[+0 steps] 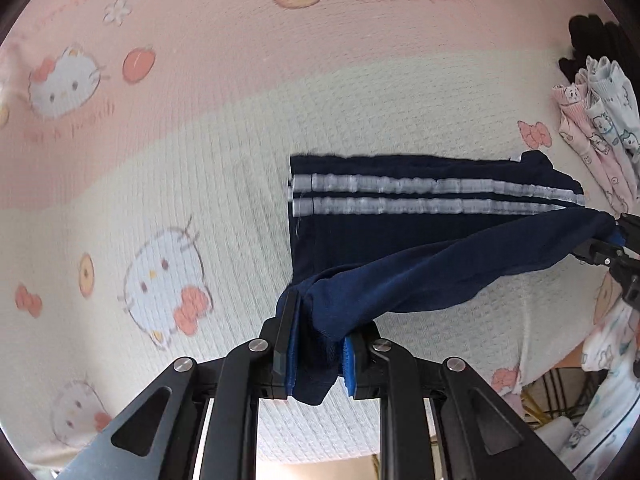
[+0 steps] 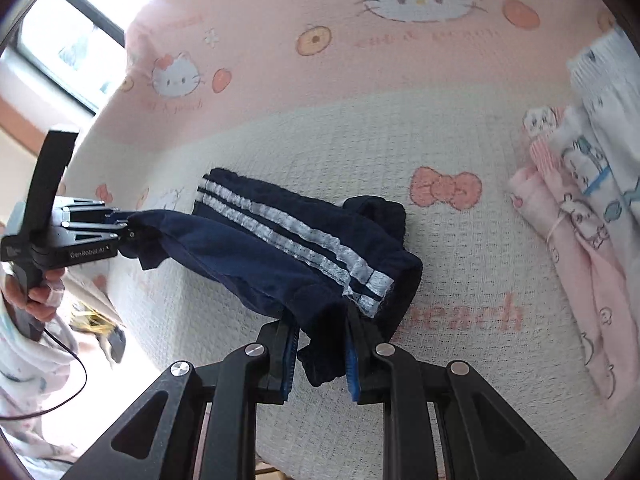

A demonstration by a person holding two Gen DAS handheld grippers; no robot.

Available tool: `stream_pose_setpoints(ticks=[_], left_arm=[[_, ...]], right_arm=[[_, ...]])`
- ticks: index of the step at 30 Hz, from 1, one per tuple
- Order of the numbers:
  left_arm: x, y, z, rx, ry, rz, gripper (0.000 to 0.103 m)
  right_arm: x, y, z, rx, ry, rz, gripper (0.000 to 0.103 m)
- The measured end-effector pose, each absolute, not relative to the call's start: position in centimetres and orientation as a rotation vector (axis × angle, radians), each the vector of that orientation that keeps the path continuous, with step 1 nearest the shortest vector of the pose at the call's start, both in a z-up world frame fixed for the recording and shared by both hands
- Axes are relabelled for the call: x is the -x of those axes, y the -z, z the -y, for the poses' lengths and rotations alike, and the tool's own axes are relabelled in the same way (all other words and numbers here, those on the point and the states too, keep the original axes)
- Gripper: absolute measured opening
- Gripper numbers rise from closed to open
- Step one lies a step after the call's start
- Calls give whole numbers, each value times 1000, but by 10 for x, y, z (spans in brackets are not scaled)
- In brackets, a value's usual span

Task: Fold clothes
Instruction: 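Fold the lifted pants end over the rest with both grippers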

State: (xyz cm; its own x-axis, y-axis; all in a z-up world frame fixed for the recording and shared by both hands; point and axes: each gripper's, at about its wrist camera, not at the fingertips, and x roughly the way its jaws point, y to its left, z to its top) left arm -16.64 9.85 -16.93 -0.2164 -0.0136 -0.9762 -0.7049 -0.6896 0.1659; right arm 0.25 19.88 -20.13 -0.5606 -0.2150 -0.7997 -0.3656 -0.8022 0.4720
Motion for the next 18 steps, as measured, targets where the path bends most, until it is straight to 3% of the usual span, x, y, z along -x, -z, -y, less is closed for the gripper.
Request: stream_pose_setpoints(ticks=[18], left_arm=[[196, 194, -163, 1531, -1880, -1098, 17]], right_arm=[[13, 216, -227, 1323, -2405, -1035, 20]])
